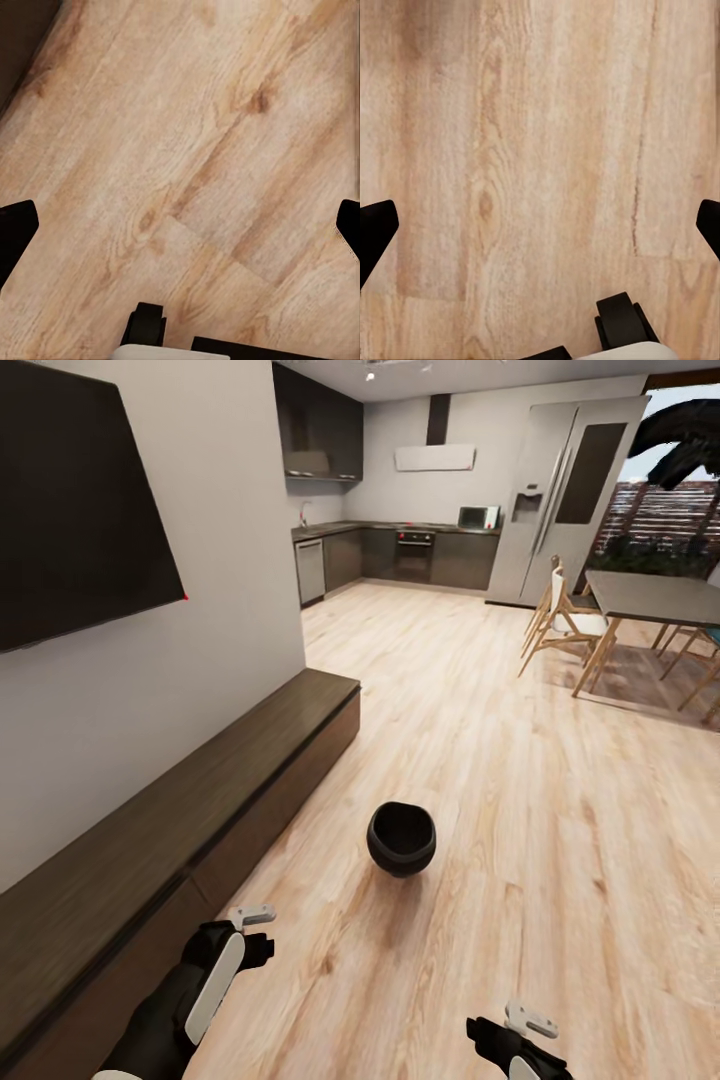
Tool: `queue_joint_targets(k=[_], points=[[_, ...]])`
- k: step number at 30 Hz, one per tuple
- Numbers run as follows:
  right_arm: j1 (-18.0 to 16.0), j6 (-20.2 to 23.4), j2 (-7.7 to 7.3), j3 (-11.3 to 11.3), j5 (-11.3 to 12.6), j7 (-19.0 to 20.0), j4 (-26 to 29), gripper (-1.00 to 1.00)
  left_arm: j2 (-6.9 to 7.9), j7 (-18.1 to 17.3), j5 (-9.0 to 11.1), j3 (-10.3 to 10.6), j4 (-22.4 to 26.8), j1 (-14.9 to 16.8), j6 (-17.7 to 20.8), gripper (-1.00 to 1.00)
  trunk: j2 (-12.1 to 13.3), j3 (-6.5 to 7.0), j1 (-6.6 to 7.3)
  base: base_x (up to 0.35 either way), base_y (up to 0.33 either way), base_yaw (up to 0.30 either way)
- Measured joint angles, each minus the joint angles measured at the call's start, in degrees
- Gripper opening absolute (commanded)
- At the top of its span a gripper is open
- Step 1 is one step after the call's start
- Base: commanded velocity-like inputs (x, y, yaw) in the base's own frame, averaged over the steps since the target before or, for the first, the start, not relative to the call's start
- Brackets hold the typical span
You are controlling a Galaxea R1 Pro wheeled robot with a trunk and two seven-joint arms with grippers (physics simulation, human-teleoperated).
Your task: Place each of the two pumpkins and all three candles from the living room inside a cabinet in the living room (use any cabinet), then make sure every cabinet is closed, and position the cauldron so it is next to a table in the living room.
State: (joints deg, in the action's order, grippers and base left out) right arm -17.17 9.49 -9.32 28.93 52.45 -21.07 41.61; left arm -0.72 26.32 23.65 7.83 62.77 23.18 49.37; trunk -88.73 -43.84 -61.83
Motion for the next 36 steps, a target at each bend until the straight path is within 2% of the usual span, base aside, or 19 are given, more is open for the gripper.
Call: queue_joint_targets(k=[16, 36], points=[[0.00, -0.05, 0.08, 0.01, 0.00, 0.08, 0.08, 1.00, 0.00, 0.01, 0.00, 0.01, 0.01, 0.00, 0.00, 1.00, 0.00, 1.29, 0.01, 0.156, 0.021, -0.173], [-0.01, -0.05, 0.09, 0.10, -0.09, -0.12, 0.07, 1.00, -0.05, 0.04, -0.08, 0.01, -0.05, -0.01, -0.09, 1.00, 0.00, 1.50, 0.01, 0.229, 0.010, -0.010]])
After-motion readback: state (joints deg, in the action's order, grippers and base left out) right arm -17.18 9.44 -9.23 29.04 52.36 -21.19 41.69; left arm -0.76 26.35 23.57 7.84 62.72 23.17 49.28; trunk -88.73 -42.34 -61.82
